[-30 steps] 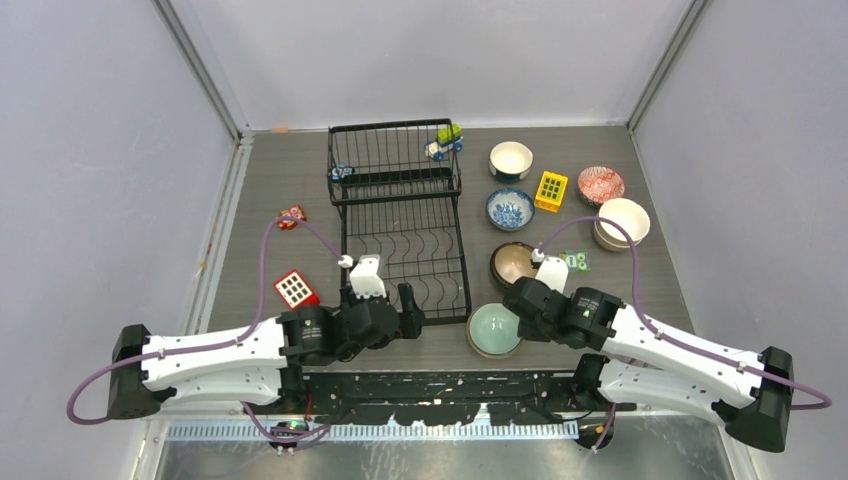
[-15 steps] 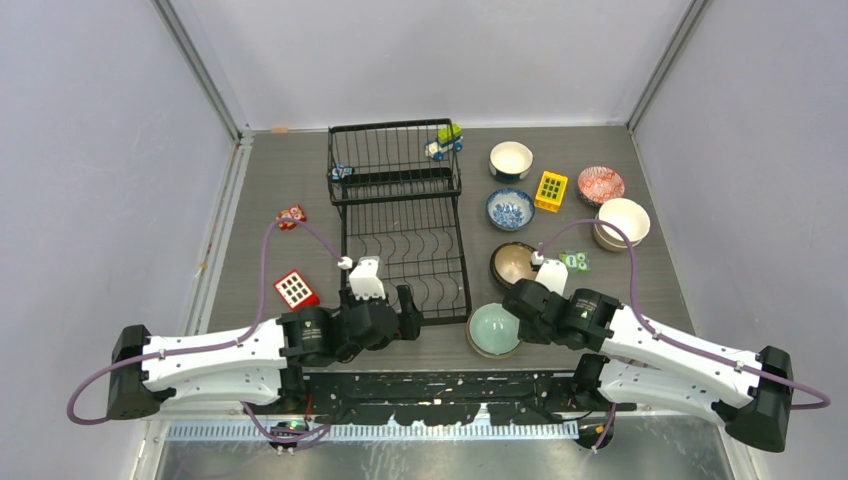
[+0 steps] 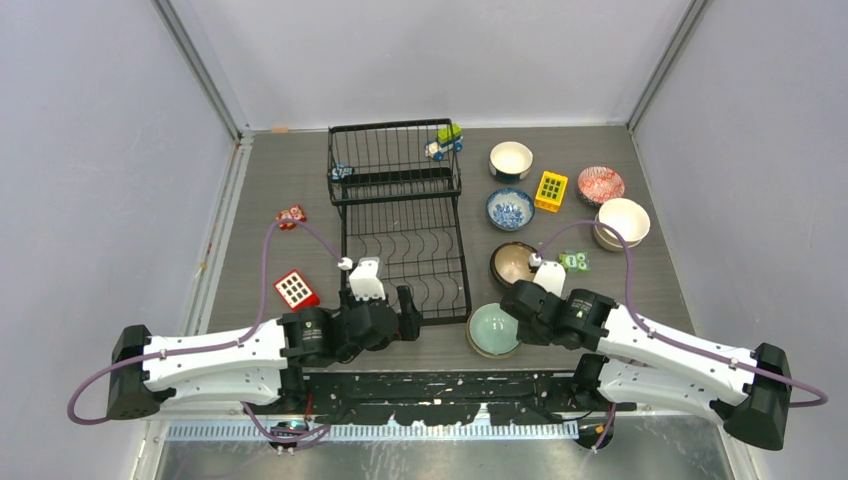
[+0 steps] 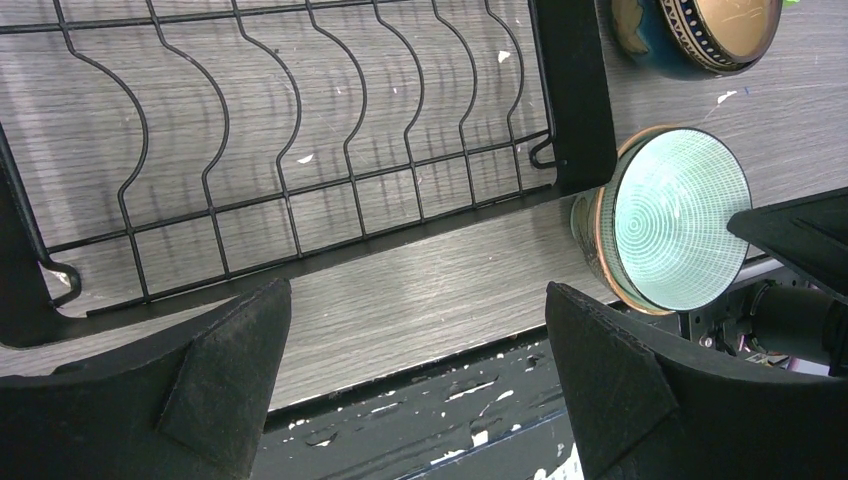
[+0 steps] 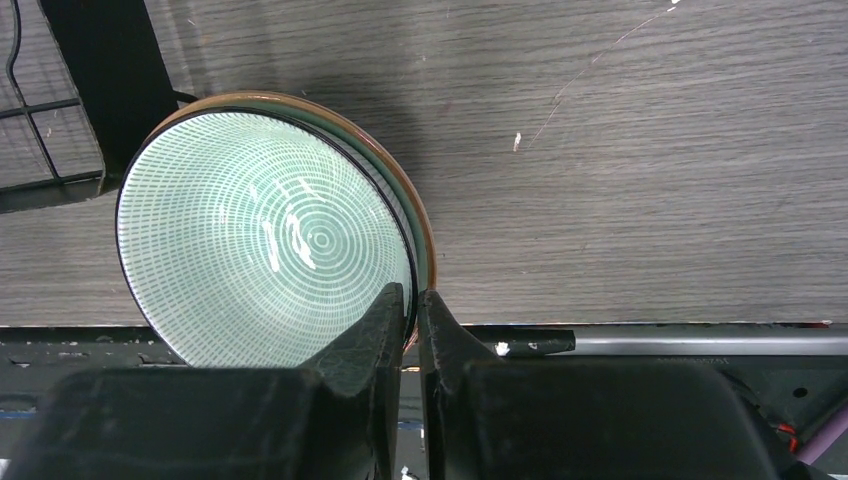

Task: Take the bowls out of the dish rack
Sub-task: Place the bowl with the bowl, then reset both arms

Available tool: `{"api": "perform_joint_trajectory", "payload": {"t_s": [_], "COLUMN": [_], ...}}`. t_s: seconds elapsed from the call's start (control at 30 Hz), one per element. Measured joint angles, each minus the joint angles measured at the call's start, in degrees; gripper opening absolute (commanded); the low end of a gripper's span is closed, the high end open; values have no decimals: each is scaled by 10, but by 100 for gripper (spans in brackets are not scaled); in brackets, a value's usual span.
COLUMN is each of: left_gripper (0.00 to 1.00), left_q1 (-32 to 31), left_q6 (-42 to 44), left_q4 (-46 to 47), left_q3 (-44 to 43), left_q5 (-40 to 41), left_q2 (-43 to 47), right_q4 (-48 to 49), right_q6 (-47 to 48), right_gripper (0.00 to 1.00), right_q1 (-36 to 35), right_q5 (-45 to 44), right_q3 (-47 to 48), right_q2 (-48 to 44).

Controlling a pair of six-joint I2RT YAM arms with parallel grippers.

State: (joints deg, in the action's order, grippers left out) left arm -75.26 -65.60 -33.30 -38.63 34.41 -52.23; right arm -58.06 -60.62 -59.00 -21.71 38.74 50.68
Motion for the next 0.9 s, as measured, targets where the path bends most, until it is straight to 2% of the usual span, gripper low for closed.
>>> {"api": "perform_joint_trajectory", "payload": {"t_s": [0.2,0.33,0.63,0.77,0.9], "left_gripper": [100,100,100,100,100], "left_q1": [0,0,0,0,0], "left_q6": [0,0,0,3,14], "left_q4": [0,0,0,-4,-30], "left_q3": [3,4,4,4,-1], "left_q5": [0,0,0,3,22], "left_q2": [0,0,0,3,6], "right_q4": [3,4,-17,-47,-36], "right_q6": [0,0,-3,25,90], "right_gripper": [15,19,51,64,78], "right_q1": [0,0,0,0,0], "right_q5": [0,0,-2,-22,-58], "right_q3": [-3,-4,15,103,210], "right_q2": [0,0,-5,-21,-53]}}
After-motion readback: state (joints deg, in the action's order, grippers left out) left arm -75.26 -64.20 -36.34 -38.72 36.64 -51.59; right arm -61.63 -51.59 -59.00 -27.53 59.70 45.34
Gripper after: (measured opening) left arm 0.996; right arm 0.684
